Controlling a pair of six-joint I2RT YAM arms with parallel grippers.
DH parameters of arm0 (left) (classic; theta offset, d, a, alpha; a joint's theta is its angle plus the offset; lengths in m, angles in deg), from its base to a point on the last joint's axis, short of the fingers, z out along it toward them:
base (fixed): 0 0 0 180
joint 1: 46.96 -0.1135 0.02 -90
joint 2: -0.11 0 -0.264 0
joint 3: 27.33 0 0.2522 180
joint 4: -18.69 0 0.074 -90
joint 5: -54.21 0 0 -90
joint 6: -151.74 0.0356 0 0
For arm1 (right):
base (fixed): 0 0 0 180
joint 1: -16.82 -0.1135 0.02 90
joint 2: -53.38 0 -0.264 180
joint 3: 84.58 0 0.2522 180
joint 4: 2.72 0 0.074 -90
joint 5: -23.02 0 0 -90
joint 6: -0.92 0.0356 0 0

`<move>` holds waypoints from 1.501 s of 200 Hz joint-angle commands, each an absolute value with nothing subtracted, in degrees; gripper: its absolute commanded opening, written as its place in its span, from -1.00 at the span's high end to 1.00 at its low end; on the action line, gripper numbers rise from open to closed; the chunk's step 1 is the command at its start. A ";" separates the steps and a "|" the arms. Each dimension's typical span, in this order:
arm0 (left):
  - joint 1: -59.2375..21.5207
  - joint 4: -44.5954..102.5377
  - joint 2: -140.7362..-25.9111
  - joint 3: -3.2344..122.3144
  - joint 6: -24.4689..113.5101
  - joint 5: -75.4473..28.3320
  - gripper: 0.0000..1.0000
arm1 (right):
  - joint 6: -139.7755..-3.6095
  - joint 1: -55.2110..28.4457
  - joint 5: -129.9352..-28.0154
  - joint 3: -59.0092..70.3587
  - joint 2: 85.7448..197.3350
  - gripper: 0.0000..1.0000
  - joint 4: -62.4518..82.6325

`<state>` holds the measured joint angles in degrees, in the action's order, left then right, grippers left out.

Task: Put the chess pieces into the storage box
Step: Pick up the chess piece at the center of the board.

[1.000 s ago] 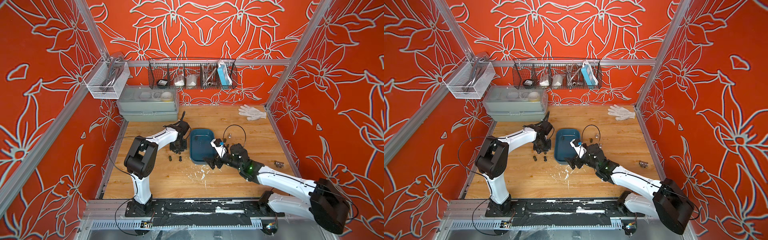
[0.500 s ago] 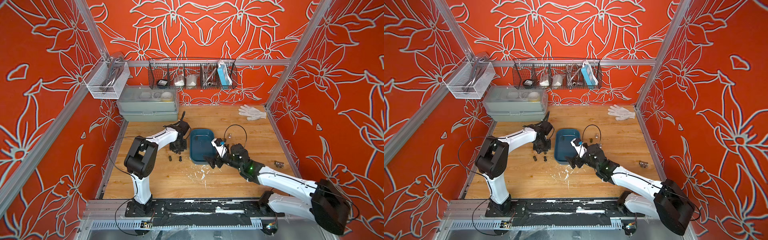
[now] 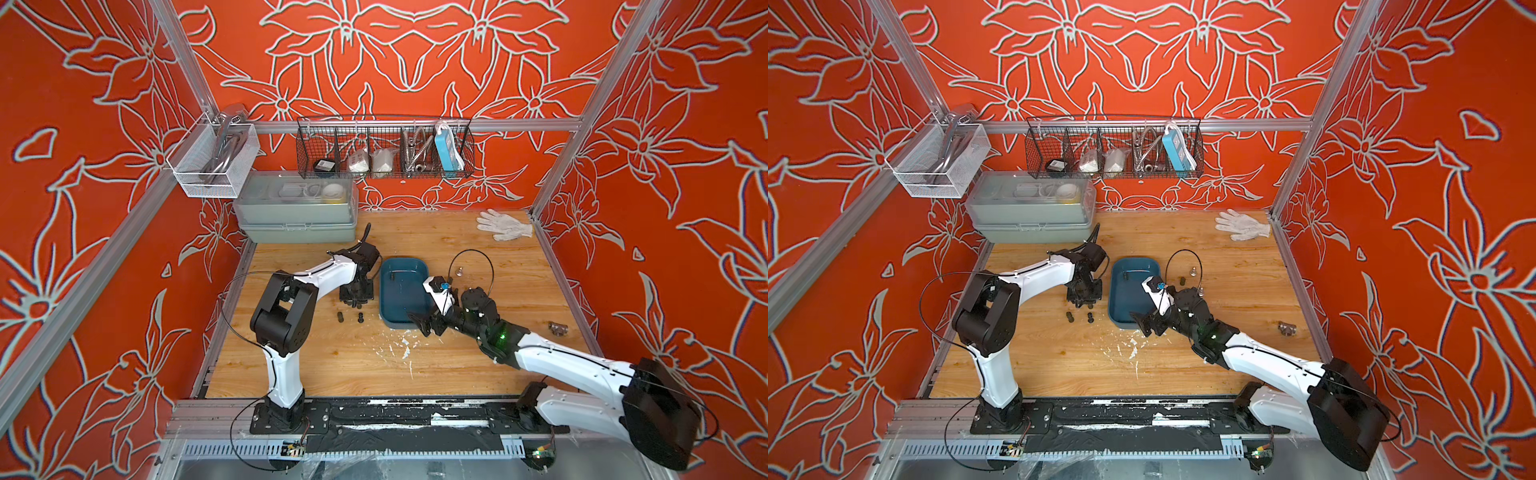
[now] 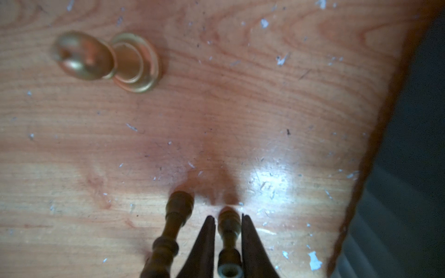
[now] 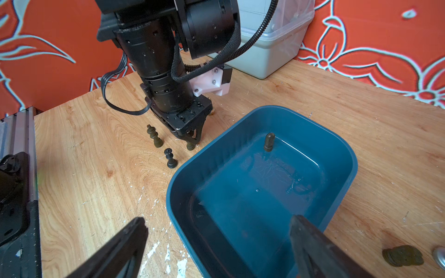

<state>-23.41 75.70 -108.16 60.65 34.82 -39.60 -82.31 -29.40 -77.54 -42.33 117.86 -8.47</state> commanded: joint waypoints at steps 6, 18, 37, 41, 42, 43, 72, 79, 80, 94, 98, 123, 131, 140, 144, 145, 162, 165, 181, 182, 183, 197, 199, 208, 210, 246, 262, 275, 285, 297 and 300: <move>-23.76 75.84 -109.01 60.97 34.92 -40.27 0.68 | -81.87 -29.84 -76.66 -43.17 116.77 -0.94 -8.87; -23.76 75.96 -109.13 61.05 34.95 -40.27 0.68 | -81.87 -29.81 -76.54 -43.28 116.68 -0.94 -8.99; -23.80 75.98 -108.83 60.97 35.04 -40.44 0.68 | -81.75 -29.81 -76.34 -43.33 116.70 -0.94 -9.08; -23.76 75.98 -108.77 60.96 35.03 -40.45 0.68 | -81.76 -29.85 -76.30 -43.38 116.66 -0.94 -9.06; -23.80 75.97 -108.74 60.96 35.07 -40.45 0.68 | -81.73 -29.85 -76.29 -43.39 116.66 -0.94 -9.07; -23.78 75.96 -108.72 60.97 35.09 -40.45 0.68 | -81.71 -29.81 -76.29 -43.39 116.70 -0.93 -9.08; -23.75 76.22 -108.18 61.05 35.17 -40.53 0.68 | -81.62 -29.80 -76.25 -43.33 116.76 -0.94 -9.21; -23.75 76.31 -107.94 61.05 35.27 -40.46 0.68 | -81.62 -29.77 -76.21 -43.31 116.75 -0.94 -9.24; -23.80 76.35 -107.92 61.05 35.24 -40.45 0.68 | -81.61 -29.81 -76.21 -43.35 116.75 -0.94 -9.25; -23.71 76.65 -107.26 61.13 35.19 -40.52 0.68 | -81.61 -29.84 -76.12 -43.33 116.86 -0.94 -9.21; -23.68 76.71 -106.88 61.13 35.15 -40.61 0.69 | -81.68 -29.80 -76.03 -43.32 116.94 -0.94 -9.23; -23.67 77.95 -105.06 61.68 35.03 -41.14 0.69 | -81.53 -29.81 -75.35 -43.35 116.85 -0.93 -9.25; -23.60 78.85 -104.44 62.29 35.19 -41.32 0.69 | -81.42 -29.81 -75.20 -43.28 116.91 -0.93 -9.24; -23.37 79.95 -103.67 63.12 35.23 -41.77 0.69 | -81.32 -29.81 -74.91 -43.38 116.69 -0.93 -9.26; -23.24 80.42 -103.35 63.58 35.26 -42.12 0.69 | -81.29 -29.84 -74.89 -43.37 116.62 -0.93 -9.31; -23.19 80.52 -103.26 63.63 35.23 -42.16 0.69 | -81.23 -29.80 -74.85 -43.34 116.64 -0.93 -9.33; -22.58 82.14 -102.25 66.06 35.35 -42.72 0.69 | -81.09 -29.84 -74.30 -43.55 116.30 -0.93 -9.35; -22.48 82.44 -102.22 66.66 35.33 -42.73 0.69 | -81.00 -29.82 -74.15 -43.61 116.12 -0.93 -9.35; -21.55 83.83 -101.84 70.03 35.42 -43.20 0.69 | -80.93 -29.78 -73.37 -43.98 115.48 -0.93 -9.59; -21.47 83.89 -101.84 70.29 35.44 -43.23 0.69 | -80.96 -29.81 -73.30 -44.00 115.46 -0.93 -9.65; -21.38 84.01 -101.89 70.51 35.41 -43.24 0.69 | -80.98 -29.79 -73.21 -44.09 115.40 -0.93 -9.67; -20.33 85.35 -102.45 74.36 35.67 -43.50 0.69 | -80.79 -29.81 -72.14 -44.52 114.64 -0.93 -10.01; -20.15 85.53 -102.59 74.93 35.65 -43.56 0.69 | -80.74 -29.84 -71.98 -44.62 114.57 -0.93 -10.04; -19.26 86.05 -103.43 77.60 35.93 -43.85 0.69 | -80.68 -29.83 -71.18 -44.87 113.95 -0.93 -10.05; -19.03 86.17 -103.61 78.18 36.02 -43.91 0.69 | -80.63 -29.78 -71.10 -44.97 113.87 -0.93 -10.10; -15.57 88.08 -109.69 88.49 36.90 -43.26 0.69 | -80.22 -29.79 -66.59 -47.01 110.06 -0.93 -10.80; -14.48 89.22 -113.36 93.28 37.47 -42.51 0.69 | -79.94 -29.76 -63.32 -49.03 106.61 -0.92 -11.81; -13.71 89.59 -116.36 96.53 37.97 -41.92 0.69 | -79.92 -29.73 -60.99 -51.47 103.38 -0.92 -13.68; -13.25 90.26 -118.82 99.32 38.20 -41.31 0.69 | -80.10 -29.70 -59.76 -52.96 101.06 -0.92 -14.61; -12.88 91.24 -121.72 102.26 38.63 -40.99 0.69 | -80.03 -29.70 -58.14 -53.74 99.24 -0.91 -14.48; -12.86 91.44 -122.36 102.96 38.76 -40.91 0.69 | -80.07 -29.69 -57.75 -53.88 98.87 -0.91 -14.33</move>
